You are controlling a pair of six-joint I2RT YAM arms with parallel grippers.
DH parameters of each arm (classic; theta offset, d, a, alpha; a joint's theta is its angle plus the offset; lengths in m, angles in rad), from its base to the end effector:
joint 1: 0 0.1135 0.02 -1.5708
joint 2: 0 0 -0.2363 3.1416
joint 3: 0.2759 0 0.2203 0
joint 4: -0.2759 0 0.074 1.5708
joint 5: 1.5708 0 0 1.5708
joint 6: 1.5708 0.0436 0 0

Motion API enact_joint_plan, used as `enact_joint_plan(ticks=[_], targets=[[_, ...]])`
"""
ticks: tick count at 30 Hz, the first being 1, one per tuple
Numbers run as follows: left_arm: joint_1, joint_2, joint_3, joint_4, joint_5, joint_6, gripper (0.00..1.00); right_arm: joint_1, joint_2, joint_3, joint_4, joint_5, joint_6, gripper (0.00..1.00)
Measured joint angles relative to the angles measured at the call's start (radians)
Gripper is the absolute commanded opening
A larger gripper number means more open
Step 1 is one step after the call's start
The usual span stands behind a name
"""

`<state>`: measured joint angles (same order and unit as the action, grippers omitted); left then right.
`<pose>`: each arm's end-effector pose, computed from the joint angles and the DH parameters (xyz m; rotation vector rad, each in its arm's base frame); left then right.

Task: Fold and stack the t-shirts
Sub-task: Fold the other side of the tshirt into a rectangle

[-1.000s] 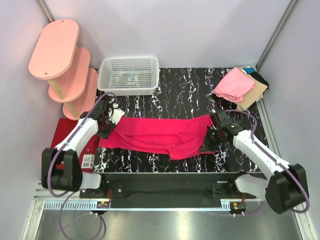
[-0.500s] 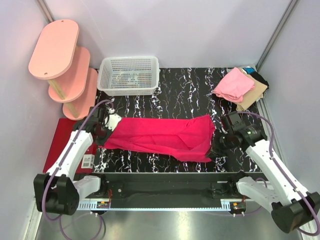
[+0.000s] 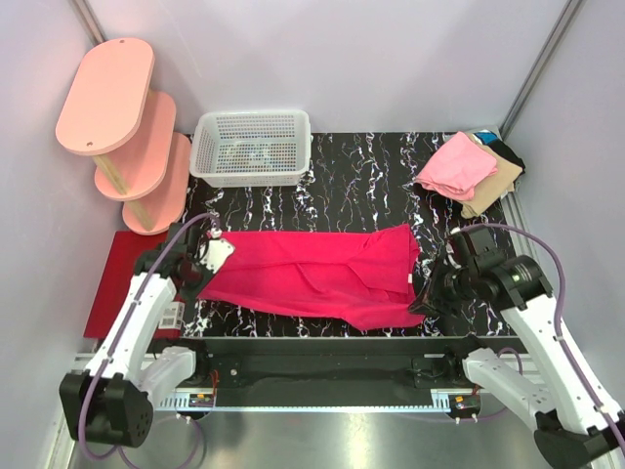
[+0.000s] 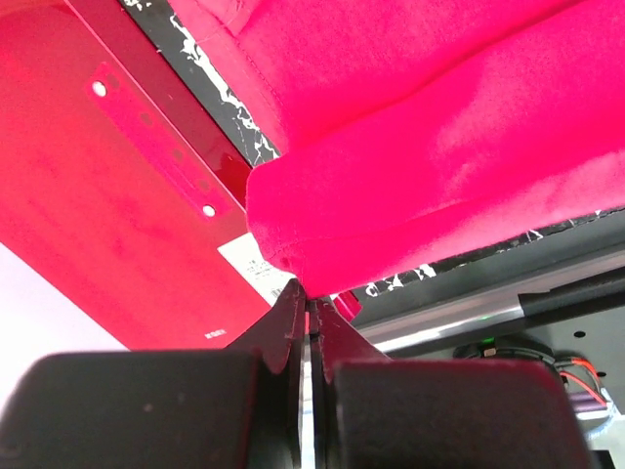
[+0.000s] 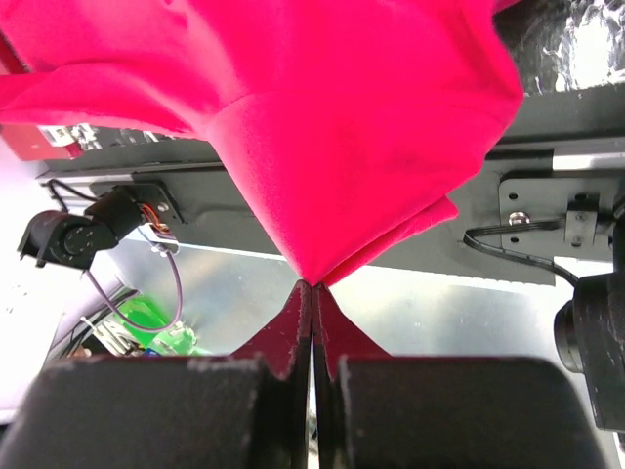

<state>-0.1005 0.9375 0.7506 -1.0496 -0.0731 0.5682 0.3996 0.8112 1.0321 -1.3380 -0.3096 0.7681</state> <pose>0.1378 -0.0107 0.2126 0.9108 2.6749 0.2110 0.0884 0.0518 0.2860 0.4200 2.8123 0.7315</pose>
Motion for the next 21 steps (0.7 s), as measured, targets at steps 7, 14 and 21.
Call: enact_joint_plan(ticks=[7,14,21], targets=[[0.001,0.18,0.072,0.058,-0.018,0.025,0.0,0.001,0.169,0.01,0.051,0.015,0.009,0.0],[0.019,0.453,0.219,0.171,-0.037,0.049,0.0,0.001,0.343,0.079,0.155,0.091,-0.006,0.0],[0.037,0.628,0.312,0.236,-0.052,0.065,0.0,-0.056,0.444,0.125,0.249,0.132,-0.035,0.0]])
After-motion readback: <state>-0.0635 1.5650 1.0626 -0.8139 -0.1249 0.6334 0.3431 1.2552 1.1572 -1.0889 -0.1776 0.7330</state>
